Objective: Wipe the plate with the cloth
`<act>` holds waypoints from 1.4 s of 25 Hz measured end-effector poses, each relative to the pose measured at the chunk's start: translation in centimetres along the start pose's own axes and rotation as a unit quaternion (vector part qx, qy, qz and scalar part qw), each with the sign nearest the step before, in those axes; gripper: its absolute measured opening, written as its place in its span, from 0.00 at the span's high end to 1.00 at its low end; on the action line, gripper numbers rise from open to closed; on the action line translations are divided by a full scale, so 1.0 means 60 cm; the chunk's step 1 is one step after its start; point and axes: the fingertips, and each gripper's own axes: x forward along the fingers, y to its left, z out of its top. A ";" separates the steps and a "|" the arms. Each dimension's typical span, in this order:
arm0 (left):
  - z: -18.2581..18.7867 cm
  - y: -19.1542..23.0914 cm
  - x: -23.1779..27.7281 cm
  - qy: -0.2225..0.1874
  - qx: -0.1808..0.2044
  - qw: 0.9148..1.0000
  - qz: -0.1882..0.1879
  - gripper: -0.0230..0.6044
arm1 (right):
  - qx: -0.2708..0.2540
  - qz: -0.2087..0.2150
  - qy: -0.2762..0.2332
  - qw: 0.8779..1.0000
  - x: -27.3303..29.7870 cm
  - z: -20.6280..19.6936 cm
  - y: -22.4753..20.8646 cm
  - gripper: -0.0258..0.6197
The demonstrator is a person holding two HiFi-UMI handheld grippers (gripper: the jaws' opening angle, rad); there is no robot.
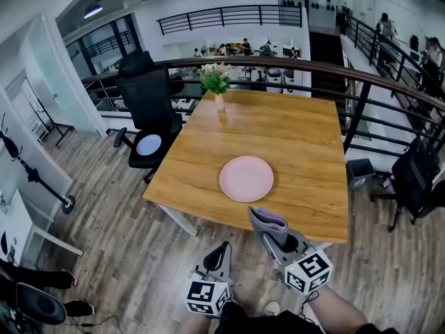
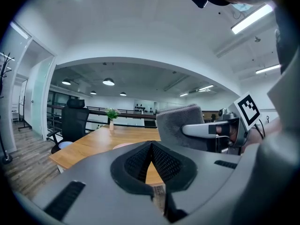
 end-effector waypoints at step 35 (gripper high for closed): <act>-0.006 0.363 0.111 0.024 -0.041 0.995 -0.087 0.93 | -0.012 -0.089 0.022 0.996 0.365 0.025 0.023 0.88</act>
